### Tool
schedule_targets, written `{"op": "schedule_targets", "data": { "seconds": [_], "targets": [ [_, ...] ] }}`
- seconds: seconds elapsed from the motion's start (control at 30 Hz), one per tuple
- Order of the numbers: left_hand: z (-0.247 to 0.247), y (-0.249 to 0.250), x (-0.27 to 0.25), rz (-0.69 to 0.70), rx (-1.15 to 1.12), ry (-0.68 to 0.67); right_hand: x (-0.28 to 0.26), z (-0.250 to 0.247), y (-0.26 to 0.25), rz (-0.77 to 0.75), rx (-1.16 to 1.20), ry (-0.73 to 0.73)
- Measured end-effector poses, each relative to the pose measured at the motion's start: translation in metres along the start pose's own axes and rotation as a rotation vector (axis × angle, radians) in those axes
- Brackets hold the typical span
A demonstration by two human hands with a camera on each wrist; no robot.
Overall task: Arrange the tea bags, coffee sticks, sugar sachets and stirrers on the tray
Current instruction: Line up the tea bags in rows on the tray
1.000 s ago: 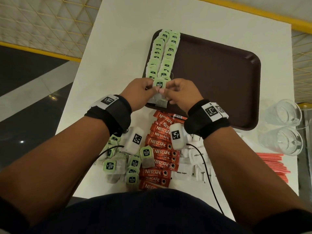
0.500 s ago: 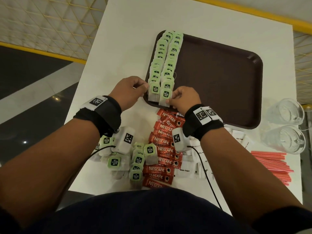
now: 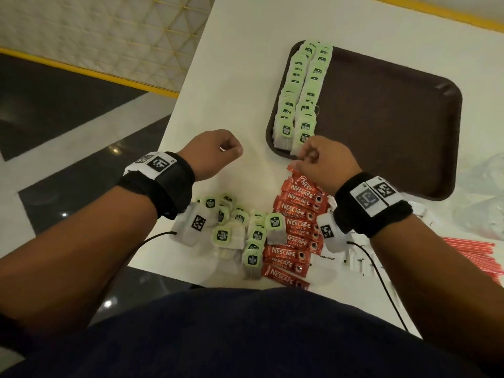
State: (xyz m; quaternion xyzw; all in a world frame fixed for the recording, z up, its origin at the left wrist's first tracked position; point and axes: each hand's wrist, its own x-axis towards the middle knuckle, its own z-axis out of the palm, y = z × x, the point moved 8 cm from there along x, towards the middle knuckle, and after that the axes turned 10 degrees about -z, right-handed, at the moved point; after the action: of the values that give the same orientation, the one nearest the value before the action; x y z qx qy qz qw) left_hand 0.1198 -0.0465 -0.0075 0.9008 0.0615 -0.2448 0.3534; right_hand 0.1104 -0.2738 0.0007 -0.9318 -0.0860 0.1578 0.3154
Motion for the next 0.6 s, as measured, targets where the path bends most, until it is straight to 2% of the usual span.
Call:
{"op": "schedule_targets", "data": {
  "seconds": [0.17,0.27,0.4,0.6],
  "targets": [
    [-0.003,-0.039,-0.020,-0.019,0.208,-0.052,-0.033,0.053,-0.029,-0.117,-0.153,-0.317],
    [-0.002,-0.060,-0.031,-0.055,0.283,-0.105,-0.045,0.082,-0.043,-0.175,-0.235,-0.430],
    [0.006,-0.078,-0.043,-0.091,0.351,-0.168,-0.044,0.103,-0.061,-0.215,-0.268,-0.420],
    [0.015,-0.088,-0.045,-0.128,0.411,-0.139,-0.025,0.124,-0.087,-0.163,-0.328,-0.385]
  ]
}}
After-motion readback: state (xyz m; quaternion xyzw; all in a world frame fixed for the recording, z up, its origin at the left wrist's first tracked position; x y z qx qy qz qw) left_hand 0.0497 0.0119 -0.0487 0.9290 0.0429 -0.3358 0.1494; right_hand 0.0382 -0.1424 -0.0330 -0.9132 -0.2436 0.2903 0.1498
